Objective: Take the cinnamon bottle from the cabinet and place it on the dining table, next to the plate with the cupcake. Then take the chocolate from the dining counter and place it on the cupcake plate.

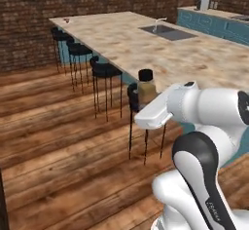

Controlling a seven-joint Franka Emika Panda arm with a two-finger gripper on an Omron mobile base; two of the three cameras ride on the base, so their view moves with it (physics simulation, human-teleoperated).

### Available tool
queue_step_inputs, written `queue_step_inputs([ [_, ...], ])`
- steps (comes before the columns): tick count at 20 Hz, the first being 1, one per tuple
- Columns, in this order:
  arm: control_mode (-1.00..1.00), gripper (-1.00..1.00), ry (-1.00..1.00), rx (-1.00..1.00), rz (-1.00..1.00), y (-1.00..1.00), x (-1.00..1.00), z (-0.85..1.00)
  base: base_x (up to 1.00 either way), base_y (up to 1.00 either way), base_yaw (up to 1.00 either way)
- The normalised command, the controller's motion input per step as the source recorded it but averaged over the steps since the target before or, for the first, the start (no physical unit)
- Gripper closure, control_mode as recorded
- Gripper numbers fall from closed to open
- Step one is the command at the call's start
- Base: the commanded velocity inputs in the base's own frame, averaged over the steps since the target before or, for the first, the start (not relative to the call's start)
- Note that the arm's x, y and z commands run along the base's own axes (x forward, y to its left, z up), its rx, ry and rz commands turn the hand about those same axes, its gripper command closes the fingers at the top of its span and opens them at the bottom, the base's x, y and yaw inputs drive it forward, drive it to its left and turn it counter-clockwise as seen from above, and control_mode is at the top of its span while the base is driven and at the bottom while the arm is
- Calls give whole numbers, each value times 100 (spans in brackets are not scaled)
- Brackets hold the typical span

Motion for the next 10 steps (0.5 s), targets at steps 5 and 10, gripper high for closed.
queue_step_inputs([
  [5, 100, 100, 0, 0, 0, 0, 0, 0, 100, 40, -20],
  [10, 100, 100, 0, 0, 0, 0, 0, 0, 100, 56, -7],
])
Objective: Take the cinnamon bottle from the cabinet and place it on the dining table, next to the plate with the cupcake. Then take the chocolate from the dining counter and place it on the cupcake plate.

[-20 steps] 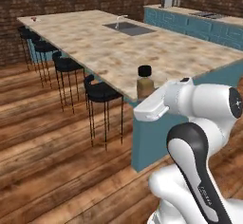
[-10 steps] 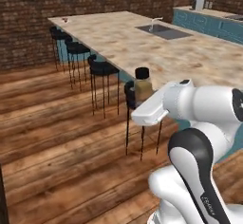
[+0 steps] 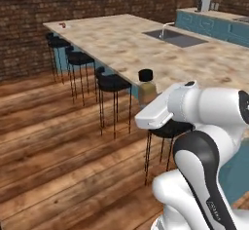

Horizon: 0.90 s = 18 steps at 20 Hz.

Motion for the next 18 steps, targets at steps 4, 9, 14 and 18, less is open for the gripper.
queue_step_inputs([
  [4, 100, 100, 0, 0, 0, 0, 0, 0, 100, 53, -3],
  [9, 100, 100, 0, 0, 0, 0, 0, 0, 100, 62, -3],
  [14, 100, 100, 0, 0, 0, 0, 0, 0, 100, 54, -8],
  [18, 100, 100, 0, 0, 0, 0, 0, 0, 100, 56, -20],
])
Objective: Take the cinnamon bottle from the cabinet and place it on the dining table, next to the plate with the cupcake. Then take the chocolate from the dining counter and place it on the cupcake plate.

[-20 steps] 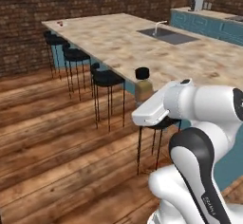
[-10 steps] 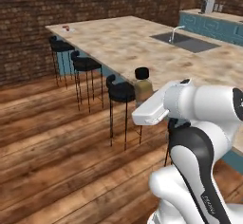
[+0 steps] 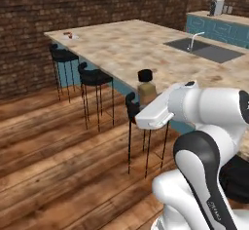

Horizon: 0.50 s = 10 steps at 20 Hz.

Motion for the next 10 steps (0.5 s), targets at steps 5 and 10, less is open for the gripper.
queue_step_inputs([
  [5, 100, 100, 0, 0, 0, 0, 0, 0, 100, 59, -23],
  [10, 100, 100, 0, 0, 0, 0, 0, 0, 100, 56, -25],
])
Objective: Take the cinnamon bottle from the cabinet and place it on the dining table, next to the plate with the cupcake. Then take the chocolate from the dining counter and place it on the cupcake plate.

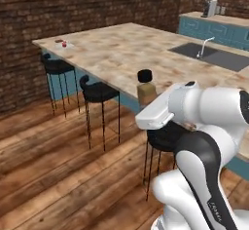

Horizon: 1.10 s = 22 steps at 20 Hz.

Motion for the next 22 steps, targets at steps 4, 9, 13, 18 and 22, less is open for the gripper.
queue_step_inputs([
  [4, 100, 100, 0, 0, 0, 0, 0, 0, 97, 53, -44],
  [9, 100, 100, 0, 0, 0, 0, 0, 0, 80, 58, -56],
  [13, 100, 100, 0, 0, 0, 0, 0, 0, 66, 85, -52],
  [18, 100, 100, 0, 0, 0, 0, 0, 0, 31, 100, -33],
  [22, 100, 100, 0, 0, 0, 0, 0, 0, 20, 100, -29],
])
